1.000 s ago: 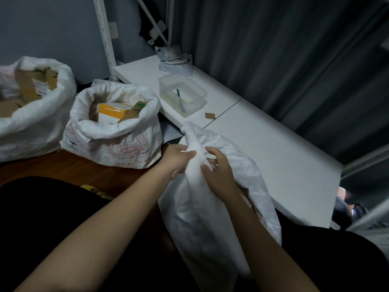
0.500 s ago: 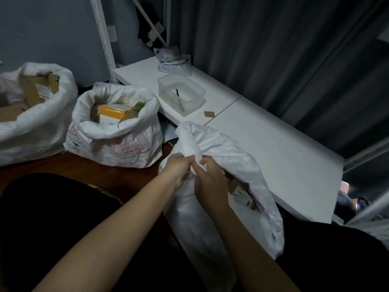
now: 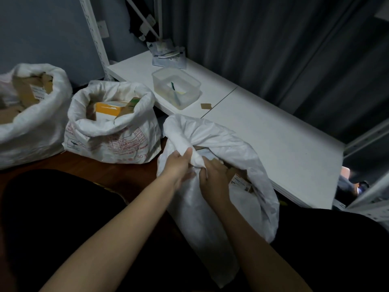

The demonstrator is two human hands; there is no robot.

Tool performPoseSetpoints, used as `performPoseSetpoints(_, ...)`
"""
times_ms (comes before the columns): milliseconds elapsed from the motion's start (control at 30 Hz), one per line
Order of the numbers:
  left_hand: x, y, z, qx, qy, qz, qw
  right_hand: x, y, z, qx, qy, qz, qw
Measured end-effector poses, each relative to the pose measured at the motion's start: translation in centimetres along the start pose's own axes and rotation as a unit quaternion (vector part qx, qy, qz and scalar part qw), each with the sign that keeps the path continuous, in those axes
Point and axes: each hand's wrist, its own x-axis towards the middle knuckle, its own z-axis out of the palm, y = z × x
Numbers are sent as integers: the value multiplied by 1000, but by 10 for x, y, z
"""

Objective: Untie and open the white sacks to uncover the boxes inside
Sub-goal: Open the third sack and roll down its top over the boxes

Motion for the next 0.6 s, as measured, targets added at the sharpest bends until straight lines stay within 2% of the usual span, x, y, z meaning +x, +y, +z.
performPoseSetpoints(100, 7, 6, -6, -55, 42, -12, 998, -2, -12, -10, 17, -81, -7, 997)
performPoseSetpoints(167, 11, 13, -11, -154, 11, -29, 988, -5, -12, -20, 70, -143, 32, 987)
performPoseSetpoints(267, 10, 16, -11, -252, -56, -53, 965, -5, -3, -22, 94, -124, 48, 987)
performPoseSetpoints(333, 7, 11, -9, -244, -64, -62, 966, -2, 1, -9, 87, -96, 62, 990)
performPoseSetpoints(467, 18, -12, -25, -124, 77, -10, 989, 3, -3, 19, 128, -9, 83, 988)
performPoseSetpoints(600, 9, -29, -31, -38, 69, 17, 997, 2, -13, 42, 138, 0, 42, 990)
